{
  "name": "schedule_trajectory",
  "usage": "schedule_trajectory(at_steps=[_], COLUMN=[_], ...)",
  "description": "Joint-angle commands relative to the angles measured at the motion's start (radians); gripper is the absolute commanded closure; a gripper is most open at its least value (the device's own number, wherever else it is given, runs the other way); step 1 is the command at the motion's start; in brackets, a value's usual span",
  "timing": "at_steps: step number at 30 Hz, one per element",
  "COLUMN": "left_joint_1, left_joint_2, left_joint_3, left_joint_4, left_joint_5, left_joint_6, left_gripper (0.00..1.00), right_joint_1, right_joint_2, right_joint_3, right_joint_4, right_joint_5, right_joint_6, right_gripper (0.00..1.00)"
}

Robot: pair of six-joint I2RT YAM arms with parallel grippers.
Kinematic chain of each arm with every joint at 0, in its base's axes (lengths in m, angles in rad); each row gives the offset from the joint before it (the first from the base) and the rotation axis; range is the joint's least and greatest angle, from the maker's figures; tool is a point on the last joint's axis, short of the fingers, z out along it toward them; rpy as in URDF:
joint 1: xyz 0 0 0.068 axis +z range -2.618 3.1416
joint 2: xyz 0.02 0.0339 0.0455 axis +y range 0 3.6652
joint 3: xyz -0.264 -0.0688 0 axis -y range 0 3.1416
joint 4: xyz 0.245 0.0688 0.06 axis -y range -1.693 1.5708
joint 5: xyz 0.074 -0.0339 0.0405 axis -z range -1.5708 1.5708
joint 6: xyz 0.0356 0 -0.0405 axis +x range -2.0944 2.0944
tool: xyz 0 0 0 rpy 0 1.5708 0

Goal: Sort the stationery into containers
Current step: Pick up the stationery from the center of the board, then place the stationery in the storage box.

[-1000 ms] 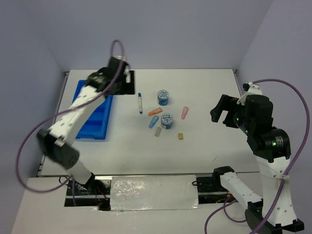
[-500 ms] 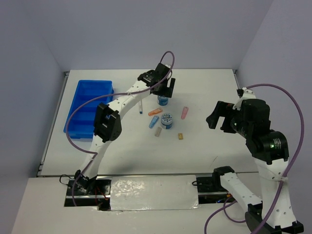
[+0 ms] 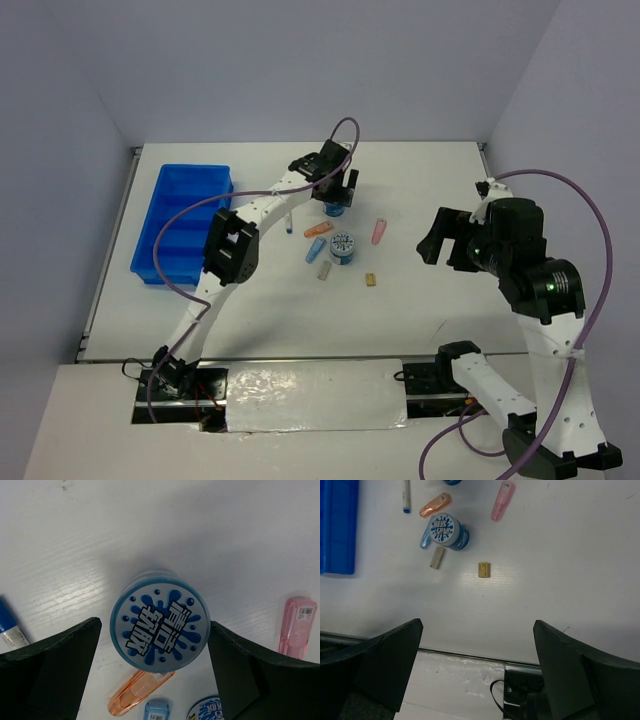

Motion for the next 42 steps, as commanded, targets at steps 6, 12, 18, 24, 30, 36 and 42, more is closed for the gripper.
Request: schedule_trajectory(at_steps=[6,12,18,24,30,36,42], left_joint_1=[0.023,0.041,0.1,0.343,0.607,0.785,0.824], left_joint_2=[0.032,0.038,-0.202,-0.472,-0.494,-0.451,-0.414], left_joint_3=[0.036,0.069,0.013,-0.153,-0.179,-0.213,-0.217], left_joint_4=[0.095,0.111,0.178,0.127,-0.089,-0.07,-0.069], left_joint_5=[0.066,0.147,0.176,-0.007,0.012,0.13,0.161], left_joint_6=[0.006,-0.014,-0.057,-0.174,-0.171,-0.175,-0.166], left_gripper=[0.17,0.71,0.96,0.97,1.0,1.0,1.0], right_joint_1=[0.008,0.008,0.006,0.008,0.008,0.008,0.006], right_joint_2=[0.052,0.083,0.103,0.113,0.118,0.136,0.13], right_joint_3=[0.049,0.067,0.08,0.051,0.022,0.029,0.009], right_joint_4=[0.026,0.036,0.073,0.122,0.153,0.179,0.19], right_joint_5=[-0.035,-0.033,-0.033,-0.067,-0.087,-0.125,-0.128], right_joint_6=[-0.017,-0.02,-0.016,-0.008,-0.006,0.0,0.0], right_gripper=[0.0,0.0,0.0,0.0,0.0,0.0,0.0])
